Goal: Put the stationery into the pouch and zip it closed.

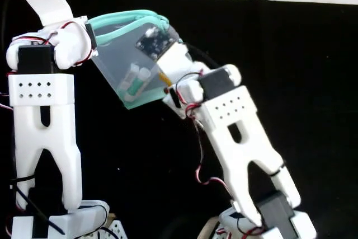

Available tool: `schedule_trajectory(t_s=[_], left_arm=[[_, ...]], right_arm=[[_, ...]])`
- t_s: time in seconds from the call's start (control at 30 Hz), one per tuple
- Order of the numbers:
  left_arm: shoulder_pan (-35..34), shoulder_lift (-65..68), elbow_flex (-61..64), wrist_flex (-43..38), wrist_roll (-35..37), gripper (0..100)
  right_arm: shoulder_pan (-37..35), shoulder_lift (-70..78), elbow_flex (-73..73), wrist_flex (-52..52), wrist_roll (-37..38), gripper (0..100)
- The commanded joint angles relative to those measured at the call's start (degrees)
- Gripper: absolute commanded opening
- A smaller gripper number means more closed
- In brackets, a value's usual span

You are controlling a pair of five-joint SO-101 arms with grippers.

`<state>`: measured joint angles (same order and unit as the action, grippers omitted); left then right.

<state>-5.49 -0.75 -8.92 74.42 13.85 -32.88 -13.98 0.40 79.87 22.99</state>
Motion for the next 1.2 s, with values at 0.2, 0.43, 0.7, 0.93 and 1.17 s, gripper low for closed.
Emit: schedule_trajectory(t_s=[0.2,0.43,0.7,0.93,1.17], left_arm=[[2.15,1.01,4.44,0.35,-0.09,1],[2.15,1.01,4.53,0.35,-0.26,1],[2.15,1.01,4.62,0.35,-0.26,1],[2.15,1.01,4.70,0.35,-0.26,1],[2.15,1.01,4.88,0.35,-0.26,1]], right_arm=[[0.48,-2.24,-22.37,0.31,-9.93,0.7],[-0.40,3.12,-39.69,-0.22,-16.09,0.7],[-4.44,13.49,-61.23,-1.45,-17.76,0.7],[-5.67,23.78,-80.04,-4.00,-17.67,0.7],[-5.67,34.33,-97.80,-6.81,-17.67,0.7]])
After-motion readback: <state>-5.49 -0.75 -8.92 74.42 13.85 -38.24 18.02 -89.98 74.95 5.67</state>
